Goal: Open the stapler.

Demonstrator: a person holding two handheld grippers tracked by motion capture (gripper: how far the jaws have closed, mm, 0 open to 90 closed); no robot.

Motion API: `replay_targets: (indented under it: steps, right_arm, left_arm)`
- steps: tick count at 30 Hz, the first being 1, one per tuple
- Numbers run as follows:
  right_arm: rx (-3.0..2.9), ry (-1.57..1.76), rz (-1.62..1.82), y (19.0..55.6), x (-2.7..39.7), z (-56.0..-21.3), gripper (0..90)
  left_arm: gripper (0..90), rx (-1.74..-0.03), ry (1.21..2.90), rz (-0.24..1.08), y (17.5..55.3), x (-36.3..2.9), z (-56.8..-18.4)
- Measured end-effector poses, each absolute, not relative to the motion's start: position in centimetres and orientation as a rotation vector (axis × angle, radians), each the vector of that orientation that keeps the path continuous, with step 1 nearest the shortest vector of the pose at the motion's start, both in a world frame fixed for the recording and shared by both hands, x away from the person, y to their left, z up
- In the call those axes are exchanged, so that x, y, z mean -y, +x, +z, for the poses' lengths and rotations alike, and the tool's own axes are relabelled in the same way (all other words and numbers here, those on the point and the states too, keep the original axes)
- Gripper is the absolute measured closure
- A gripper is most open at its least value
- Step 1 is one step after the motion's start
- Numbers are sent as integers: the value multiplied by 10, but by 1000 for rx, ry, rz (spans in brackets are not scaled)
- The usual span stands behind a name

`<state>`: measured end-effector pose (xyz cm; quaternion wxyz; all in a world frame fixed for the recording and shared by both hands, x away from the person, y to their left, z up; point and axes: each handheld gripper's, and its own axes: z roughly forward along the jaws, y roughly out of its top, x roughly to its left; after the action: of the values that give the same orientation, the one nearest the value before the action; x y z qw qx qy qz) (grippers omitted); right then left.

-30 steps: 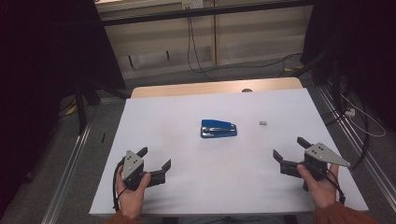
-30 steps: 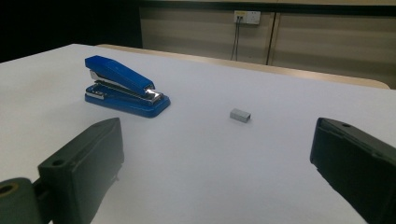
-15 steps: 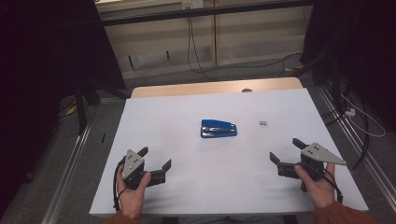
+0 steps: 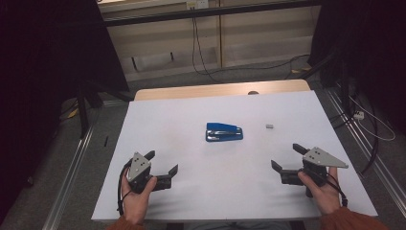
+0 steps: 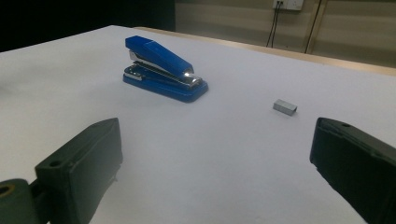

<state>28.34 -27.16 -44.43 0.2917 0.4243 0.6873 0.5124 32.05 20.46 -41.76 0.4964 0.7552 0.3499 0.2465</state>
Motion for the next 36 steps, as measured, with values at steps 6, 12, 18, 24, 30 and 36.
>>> replay_targets:
  steps: [6,12,18,24,30,36]
  right_arm:
    - [-1829,1104,1384,283,266,-443,22]
    - [-1875,1148,1432,286,260,-445,30]
    - [-1911,1100,1427,288,253,-445,29]
    - [-1898,1124,1422,293,246,-444,26]
    - [-1915,1111,1425,297,241,-444,33]
    - [-1929,1090,1421,302,233,-443,34]
  left_arm:
    - [45,-832,1839,590,323,-199,-418]
    - [54,-811,1855,551,324,-194,-420]
    - [59,-791,1878,526,328,-184,-422]
    - [59,-776,1911,510,334,-171,-424]
    - [63,-775,1899,479,339,-166,-425]
    - [59,-757,1891,468,338,-160,-418]
